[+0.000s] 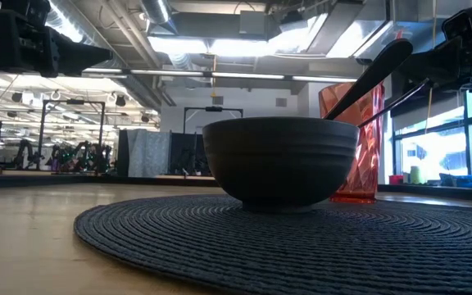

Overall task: Pick & Place Utensil
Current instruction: Return to Home Position

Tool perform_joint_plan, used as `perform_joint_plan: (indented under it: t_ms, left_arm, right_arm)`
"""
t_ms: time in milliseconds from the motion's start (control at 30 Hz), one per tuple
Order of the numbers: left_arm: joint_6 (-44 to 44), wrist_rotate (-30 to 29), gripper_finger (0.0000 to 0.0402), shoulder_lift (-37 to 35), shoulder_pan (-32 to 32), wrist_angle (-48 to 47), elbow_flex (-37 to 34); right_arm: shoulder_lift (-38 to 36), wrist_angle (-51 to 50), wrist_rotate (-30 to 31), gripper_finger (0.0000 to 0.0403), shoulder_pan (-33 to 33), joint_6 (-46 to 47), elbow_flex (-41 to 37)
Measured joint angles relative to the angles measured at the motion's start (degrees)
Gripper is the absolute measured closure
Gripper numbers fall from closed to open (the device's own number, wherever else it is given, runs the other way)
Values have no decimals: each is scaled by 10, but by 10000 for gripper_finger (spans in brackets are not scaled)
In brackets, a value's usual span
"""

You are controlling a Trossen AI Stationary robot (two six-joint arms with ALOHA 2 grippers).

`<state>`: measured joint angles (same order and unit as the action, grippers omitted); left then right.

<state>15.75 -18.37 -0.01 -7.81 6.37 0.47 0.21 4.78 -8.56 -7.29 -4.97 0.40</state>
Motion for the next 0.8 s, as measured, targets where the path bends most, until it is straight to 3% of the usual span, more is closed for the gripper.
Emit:
perform_joint_plan:
  t_ms: [800]
  left_arm:
    - [0,0,395,0,0,-1,0]
  right_arm:
    - [0,0,0,382,0,0,0]
